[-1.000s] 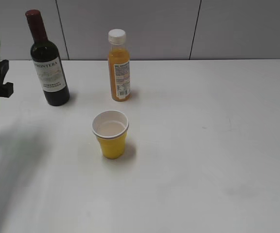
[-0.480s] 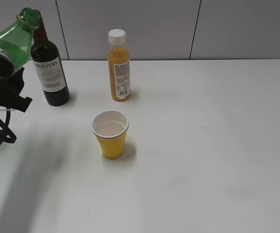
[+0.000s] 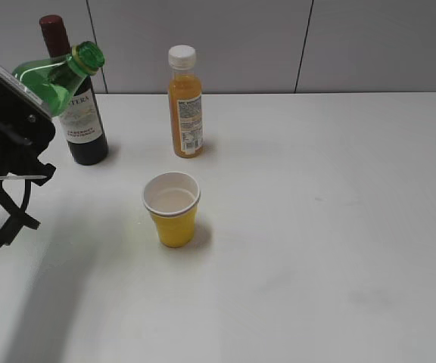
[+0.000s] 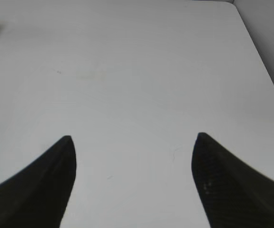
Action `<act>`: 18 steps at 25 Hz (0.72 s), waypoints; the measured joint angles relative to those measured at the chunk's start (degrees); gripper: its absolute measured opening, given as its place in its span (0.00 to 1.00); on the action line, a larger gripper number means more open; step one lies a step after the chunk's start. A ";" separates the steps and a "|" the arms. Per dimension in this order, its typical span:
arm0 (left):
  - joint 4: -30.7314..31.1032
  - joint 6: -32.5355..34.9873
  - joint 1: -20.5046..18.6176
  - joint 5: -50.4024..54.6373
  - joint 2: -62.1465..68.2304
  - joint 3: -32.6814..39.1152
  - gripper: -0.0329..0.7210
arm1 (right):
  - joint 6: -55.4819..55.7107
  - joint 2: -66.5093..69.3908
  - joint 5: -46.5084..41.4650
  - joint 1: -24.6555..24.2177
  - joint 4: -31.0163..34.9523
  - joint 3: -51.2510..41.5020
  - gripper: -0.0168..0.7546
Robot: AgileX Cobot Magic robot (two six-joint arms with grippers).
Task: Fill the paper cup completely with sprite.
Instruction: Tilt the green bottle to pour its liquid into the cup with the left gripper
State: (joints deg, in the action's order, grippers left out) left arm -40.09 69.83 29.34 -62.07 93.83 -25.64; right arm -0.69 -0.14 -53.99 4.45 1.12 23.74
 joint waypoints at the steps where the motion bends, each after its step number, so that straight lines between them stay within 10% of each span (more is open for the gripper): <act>1: -0.35 0.67 0.53 -1.56 0.62 0.00 0.67 | 0.00 0.00 0.00 0.00 0.00 0.00 0.78; 18: -2.41 11.19 3.69 -4.22 7.38 -0.05 0.67 | 0.00 0.00 0.00 0.00 0.00 0.00 0.78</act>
State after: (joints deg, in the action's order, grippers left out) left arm -42.50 81.02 33.03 -66.29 101.21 -25.69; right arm -0.69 -0.14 -53.99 4.45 1.12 23.74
